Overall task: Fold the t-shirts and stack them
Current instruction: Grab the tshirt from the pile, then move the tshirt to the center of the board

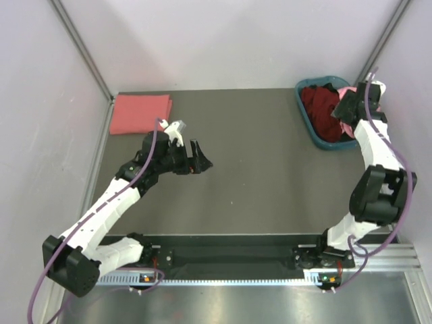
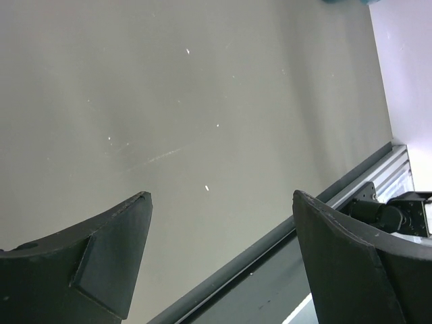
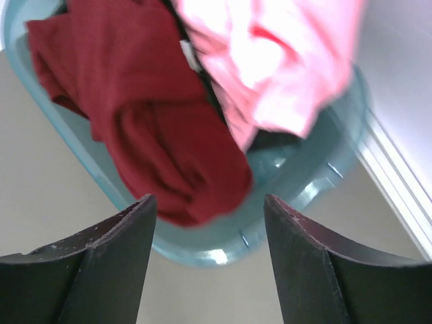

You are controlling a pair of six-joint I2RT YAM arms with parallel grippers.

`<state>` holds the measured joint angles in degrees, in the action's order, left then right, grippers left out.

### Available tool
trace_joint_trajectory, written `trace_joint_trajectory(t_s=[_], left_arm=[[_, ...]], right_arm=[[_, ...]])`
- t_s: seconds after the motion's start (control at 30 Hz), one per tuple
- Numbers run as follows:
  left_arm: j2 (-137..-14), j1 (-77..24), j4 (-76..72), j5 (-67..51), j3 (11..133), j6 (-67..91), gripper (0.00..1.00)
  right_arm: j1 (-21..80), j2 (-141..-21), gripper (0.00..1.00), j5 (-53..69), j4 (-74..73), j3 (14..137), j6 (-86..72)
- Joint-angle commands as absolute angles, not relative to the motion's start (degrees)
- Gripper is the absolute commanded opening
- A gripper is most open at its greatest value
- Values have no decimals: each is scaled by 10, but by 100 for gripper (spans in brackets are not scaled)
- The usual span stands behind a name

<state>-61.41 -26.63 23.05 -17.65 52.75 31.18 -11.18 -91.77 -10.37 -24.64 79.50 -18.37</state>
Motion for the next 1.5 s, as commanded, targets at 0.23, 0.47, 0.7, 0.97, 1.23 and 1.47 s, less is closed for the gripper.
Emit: trace_joint_trajectory(t_s=[0.23,0.47,0.7,0.97,1.23,1.47], left_arm=[[-624,-268,191,-189,524,302,90],[-628,-267,187,-176,529,303,90],[-628,-267,198,-171,536,303,90],[-615,-267,207,-143,561,309,90],[-626,-239,303,-48,629,308,93],[-597,-221,328,-68,606,325,94]], right_arm=[[-122,-1041,55,6,-153,899,-96],[-122,-1079,22,49,-129,920,-90],[-121,-1029,0,73,-148,990,-119],[-88,-859,0,178,-231,1106,-187],[-28,-704,0,329,-263,1029,-243],[114,-565,0,282,-236,666,-264]])
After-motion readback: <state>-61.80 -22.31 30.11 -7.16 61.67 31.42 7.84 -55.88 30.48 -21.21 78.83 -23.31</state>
